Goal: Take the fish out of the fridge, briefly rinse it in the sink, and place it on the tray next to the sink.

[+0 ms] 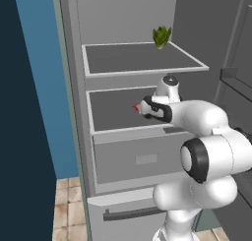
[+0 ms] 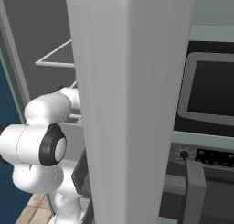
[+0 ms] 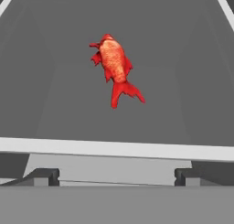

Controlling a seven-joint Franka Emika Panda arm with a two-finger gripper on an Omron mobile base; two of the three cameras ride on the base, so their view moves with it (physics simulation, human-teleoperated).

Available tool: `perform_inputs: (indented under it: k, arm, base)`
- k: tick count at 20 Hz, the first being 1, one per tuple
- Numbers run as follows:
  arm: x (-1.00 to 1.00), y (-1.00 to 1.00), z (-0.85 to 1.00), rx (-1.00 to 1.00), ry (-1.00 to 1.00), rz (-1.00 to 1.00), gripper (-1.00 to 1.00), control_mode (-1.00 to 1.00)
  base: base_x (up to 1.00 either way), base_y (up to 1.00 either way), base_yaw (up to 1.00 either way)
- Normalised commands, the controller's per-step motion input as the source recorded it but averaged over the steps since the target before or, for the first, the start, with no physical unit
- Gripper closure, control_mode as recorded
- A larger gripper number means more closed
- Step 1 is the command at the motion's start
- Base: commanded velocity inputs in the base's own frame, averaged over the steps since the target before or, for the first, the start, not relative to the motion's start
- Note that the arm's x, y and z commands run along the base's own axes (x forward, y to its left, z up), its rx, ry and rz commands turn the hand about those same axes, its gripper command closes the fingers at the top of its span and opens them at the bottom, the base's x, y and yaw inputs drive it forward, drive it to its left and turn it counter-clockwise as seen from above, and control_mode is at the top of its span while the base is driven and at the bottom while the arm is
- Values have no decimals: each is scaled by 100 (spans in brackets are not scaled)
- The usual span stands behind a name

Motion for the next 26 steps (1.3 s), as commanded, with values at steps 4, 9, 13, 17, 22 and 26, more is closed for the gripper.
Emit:
perform_inputs:
  k: [4, 9, 13, 17, 22, 26]
  arm:
    - [35, 4, -22, 0, 0, 0, -100, -100]
    - [11, 2, -27, 0, 0, 0, -100, -100]
    - [16, 0, -11, 0, 0, 0, -100, -100]
    - [14, 0, -9, 0, -1, 0, -100, -100]
    - [14, 0, -13, 3, 0, 0, -100, -100]
    - [39, 0, -15, 1, 0, 0, -100, -100]
  base:
    - [0, 0, 0]
    - [0, 0, 0]
    - [0, 0, 0]
    - [0, 0, 0]
    - [0, 0, 0]
    - [0, 0, 0]
